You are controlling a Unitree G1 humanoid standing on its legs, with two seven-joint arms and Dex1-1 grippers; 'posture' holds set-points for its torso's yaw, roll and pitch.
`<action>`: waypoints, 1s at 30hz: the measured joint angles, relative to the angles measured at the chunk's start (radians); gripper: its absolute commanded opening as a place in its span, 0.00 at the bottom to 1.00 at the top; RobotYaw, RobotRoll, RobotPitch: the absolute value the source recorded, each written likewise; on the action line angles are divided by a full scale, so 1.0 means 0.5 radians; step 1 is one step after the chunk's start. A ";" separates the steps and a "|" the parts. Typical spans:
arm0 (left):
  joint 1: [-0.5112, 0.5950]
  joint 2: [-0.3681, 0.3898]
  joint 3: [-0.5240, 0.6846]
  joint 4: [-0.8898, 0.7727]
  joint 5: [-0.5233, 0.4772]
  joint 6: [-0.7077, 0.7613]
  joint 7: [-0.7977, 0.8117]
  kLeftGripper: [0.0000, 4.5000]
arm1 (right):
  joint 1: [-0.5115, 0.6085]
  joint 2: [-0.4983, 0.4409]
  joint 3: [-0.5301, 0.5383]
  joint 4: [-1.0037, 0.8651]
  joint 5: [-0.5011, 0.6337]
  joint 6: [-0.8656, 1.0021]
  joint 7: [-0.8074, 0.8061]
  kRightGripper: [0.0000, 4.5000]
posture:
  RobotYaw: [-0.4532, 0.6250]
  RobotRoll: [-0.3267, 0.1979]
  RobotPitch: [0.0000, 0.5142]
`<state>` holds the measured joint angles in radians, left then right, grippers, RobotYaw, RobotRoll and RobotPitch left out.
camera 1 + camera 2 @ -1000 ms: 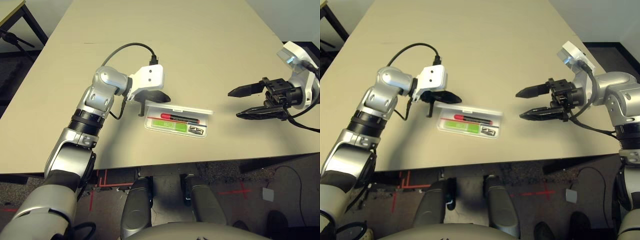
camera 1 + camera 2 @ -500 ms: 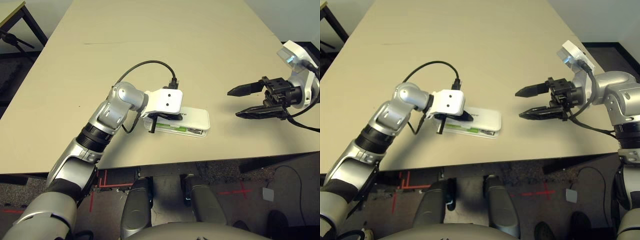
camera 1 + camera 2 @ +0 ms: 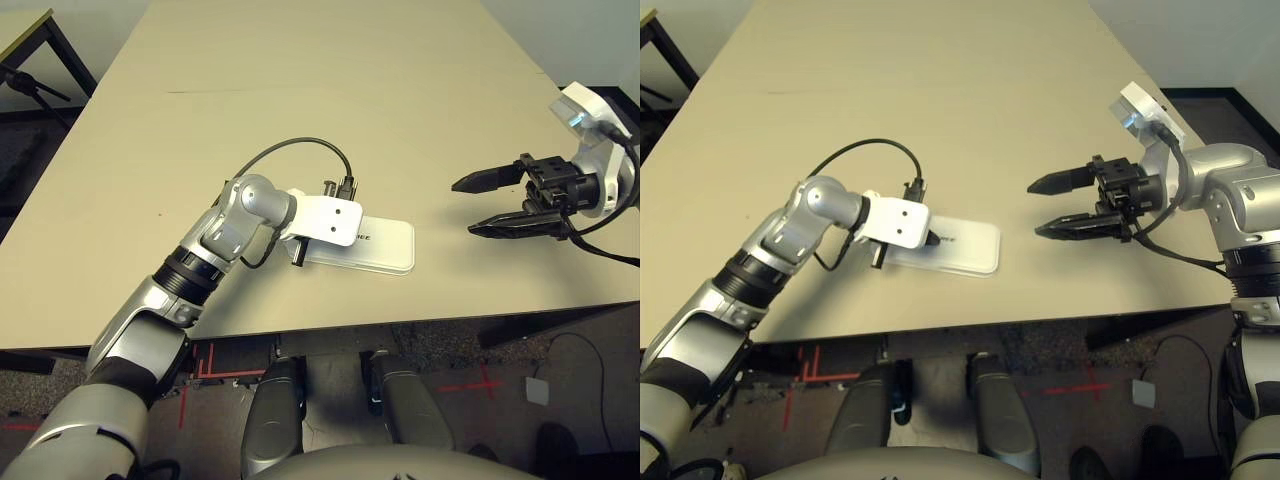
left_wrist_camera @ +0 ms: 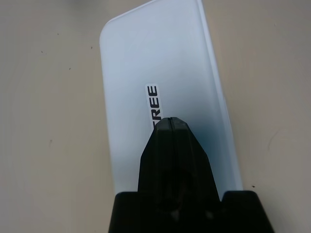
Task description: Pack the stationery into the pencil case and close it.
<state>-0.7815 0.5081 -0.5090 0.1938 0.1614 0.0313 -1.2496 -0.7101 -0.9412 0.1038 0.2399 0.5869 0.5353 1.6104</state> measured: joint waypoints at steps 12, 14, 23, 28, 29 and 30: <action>0.044 -0.051 0.103 -0.057 -0.159 0.309 -0.078 0.04 | -0.002 0.008 -0.020 0.003 0.007 0.006 -0.005 1.00 | 0.36 0.62 0.31; 0.088 -0.050 0.167 -0.075 -0.226 0.422 -0.073 0.13 | -0.018 0.037 -0.064 0.031 0.007 0.042 -0.050 1.00 | 0.36 0.62 0.31; 0.194 0.013 1.027 -0.136 -0.595 1.044 0.508 0.91 | 0.002 0.262 -0.418 0.135 -0.038 0.075 -0.744 1.00 | 0.38 0.62 0.31; 0.220 -0.115 1.426 -0.116 -0.649 1.063 1.092 1.00 | 0.030 0.472 -0.565 0.213 -0.139 -0.182 -1.178 1.00 | 0.38 0.62 0.31; 0.233 -0.140 1.490 -0.117 -0.663 1.043 1.183 1.00 | 0.028 0.511 -0.594 0.244 -0.165 -0.233 -1.271 1.00 | 0.38 0.62 0.31; 0.254 -0.171 1.561 -0.117 -0.674 1.002 1.299 1.00 | 0.025 0.571 -0.648 0.287 -0.194 -0.313 -1.402 1.00 | 0.39 0.62 0.31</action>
<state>-0.6546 0.4228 0.2717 0.1355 -0.1754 0.5321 -0.5999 -0.6976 -0.6558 -0.2200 0.3831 0.4899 0.3790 0.9094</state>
